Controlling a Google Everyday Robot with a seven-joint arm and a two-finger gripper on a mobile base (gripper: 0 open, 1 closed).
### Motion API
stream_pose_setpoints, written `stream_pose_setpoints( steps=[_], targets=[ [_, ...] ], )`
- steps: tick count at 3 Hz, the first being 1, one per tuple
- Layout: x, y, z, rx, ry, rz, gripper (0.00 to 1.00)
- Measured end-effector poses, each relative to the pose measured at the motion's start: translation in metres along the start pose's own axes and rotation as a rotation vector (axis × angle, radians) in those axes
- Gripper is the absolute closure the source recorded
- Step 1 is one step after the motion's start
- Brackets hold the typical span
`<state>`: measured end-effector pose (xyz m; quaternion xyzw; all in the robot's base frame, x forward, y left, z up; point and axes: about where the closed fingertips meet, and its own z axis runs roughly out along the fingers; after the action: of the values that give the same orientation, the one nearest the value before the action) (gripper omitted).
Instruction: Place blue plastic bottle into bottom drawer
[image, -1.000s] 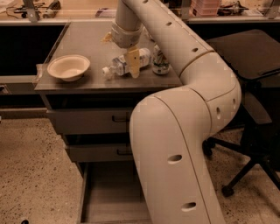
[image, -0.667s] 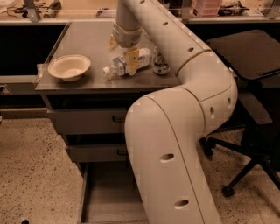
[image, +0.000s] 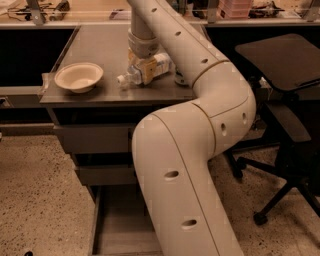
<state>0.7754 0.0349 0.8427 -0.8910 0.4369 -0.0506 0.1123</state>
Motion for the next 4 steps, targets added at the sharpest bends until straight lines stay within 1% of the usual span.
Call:
stream_pose_setpoints(
  steps=[1, 2, 3, 4],
  targets=[
    [0.001, 0.0, 0.001, -0.006, 0.002, 0.001, 0.59],
    [-0.022, -0.015, -0.023, 0.067, -0.057, -0.045, 0.83],
    [-0.07, -0.033, -0.08, 0.25, -0.201, -0.082, 1.0],
    [-0.099, -0.022, -0.128, 0.411, -0.323, -0.044, 1.0]
  ],
)
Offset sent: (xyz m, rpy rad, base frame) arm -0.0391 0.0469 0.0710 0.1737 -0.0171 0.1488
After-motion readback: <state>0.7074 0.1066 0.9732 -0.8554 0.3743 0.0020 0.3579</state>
